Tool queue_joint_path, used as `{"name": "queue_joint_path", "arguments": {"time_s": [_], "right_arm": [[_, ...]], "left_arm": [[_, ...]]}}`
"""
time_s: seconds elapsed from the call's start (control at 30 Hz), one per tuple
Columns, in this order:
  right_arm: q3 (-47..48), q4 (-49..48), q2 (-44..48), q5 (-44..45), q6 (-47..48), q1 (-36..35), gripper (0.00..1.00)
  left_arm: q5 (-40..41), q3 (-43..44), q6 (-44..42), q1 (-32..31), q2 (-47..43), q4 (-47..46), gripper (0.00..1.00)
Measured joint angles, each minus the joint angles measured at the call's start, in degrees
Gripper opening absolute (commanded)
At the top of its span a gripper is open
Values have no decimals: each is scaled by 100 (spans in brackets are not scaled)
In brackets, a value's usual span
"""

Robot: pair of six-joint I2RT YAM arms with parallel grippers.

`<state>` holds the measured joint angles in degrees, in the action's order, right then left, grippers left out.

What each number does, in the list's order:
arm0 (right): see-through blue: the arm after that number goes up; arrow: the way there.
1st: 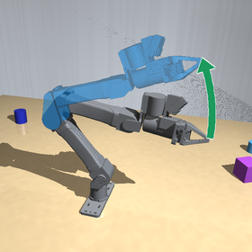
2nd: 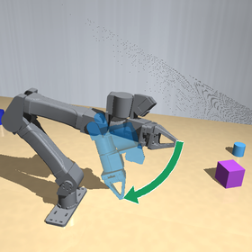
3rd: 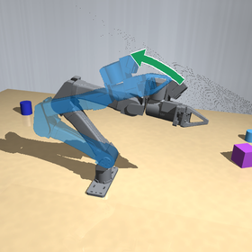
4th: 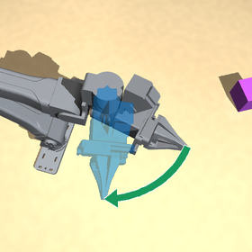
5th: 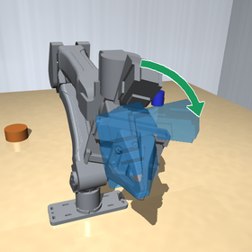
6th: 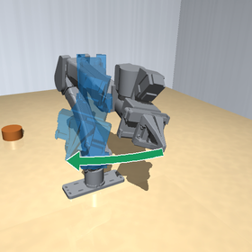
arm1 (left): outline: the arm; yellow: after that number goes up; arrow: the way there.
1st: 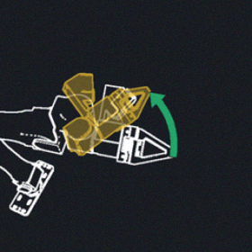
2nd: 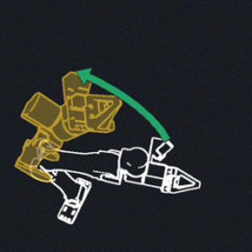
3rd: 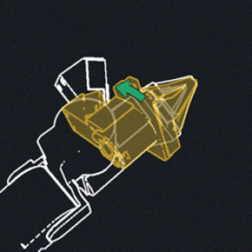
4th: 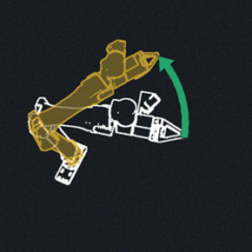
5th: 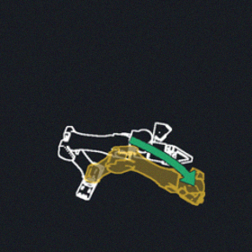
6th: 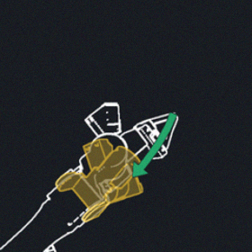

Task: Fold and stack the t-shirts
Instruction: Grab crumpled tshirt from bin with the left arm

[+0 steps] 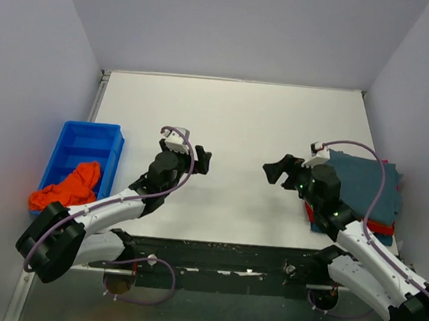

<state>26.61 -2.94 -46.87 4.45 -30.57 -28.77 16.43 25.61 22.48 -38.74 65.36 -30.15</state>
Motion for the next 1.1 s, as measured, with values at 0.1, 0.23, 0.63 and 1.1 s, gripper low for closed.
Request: {"name": "queue_joint_path", "arguments": {"time_s": [0.1,0.23,0.63,1.1], "right_arm": [[-42,11,70,-9,2,0,100],[-68,107,109,-297,0,0,100],[-136,603,398,-570,-7,0,100],[-717,131,476,-1250,-116,0,100]], "left_arm": [[2,0,-24,-2,0,-2,99],[46,-2,-17,0,-2,4,99],[2444,2944,2730,210,247,5198,95],[3471,3217,4553,3703,-931,9182,82]]}}
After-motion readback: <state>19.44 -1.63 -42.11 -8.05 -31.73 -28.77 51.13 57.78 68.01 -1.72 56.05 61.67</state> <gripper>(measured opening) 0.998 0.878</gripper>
